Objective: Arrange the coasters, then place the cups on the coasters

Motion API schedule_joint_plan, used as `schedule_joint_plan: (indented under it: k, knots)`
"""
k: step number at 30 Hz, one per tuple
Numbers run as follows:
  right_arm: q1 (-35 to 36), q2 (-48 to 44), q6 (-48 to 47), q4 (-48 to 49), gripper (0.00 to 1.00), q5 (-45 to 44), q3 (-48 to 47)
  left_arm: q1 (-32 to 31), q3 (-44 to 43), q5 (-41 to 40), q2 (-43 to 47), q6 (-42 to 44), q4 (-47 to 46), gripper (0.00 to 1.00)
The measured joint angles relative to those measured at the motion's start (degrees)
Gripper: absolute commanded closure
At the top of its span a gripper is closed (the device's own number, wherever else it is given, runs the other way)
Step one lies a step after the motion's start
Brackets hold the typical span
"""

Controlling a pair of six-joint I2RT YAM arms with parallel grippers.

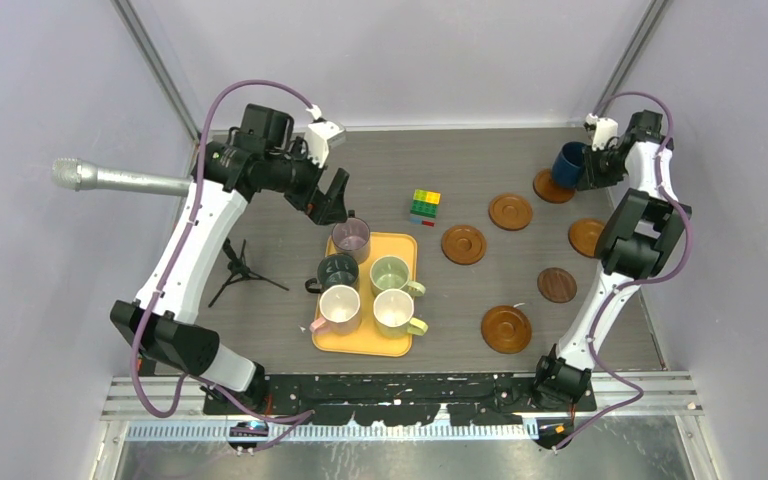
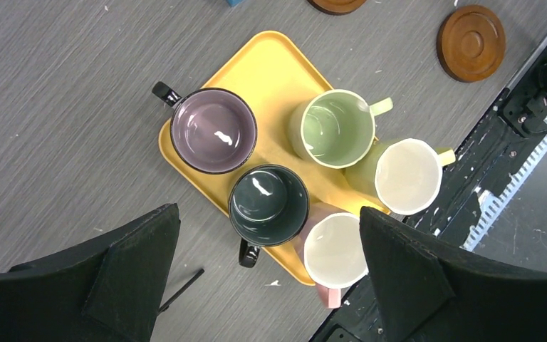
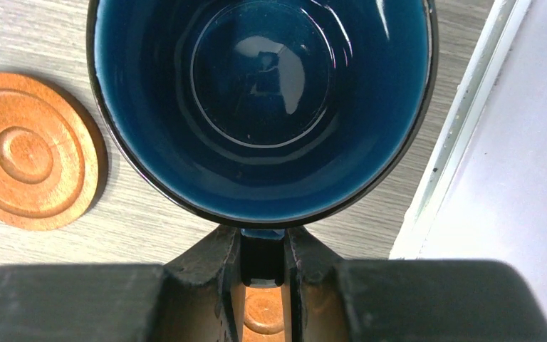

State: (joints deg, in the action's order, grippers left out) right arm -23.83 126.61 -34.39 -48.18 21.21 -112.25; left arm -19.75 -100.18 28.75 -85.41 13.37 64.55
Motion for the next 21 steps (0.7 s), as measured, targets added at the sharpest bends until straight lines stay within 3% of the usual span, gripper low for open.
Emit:
schedule_joint_plan:
  k: [14, 21]
  knots:
    - [1.27, 0.0, 1.7, 4.79, 0.99, 0.04, 4.31, 0.0, 0.0, -1.77, -1.05, 0.59, 0.68, 0.0]
    - [1.7, -0.02, 0.98, 6.25, 0.92, 0.09, 5.68, 0.0, 0.0, -1.79, -1.27, 0.59, 0.76, 0.0]
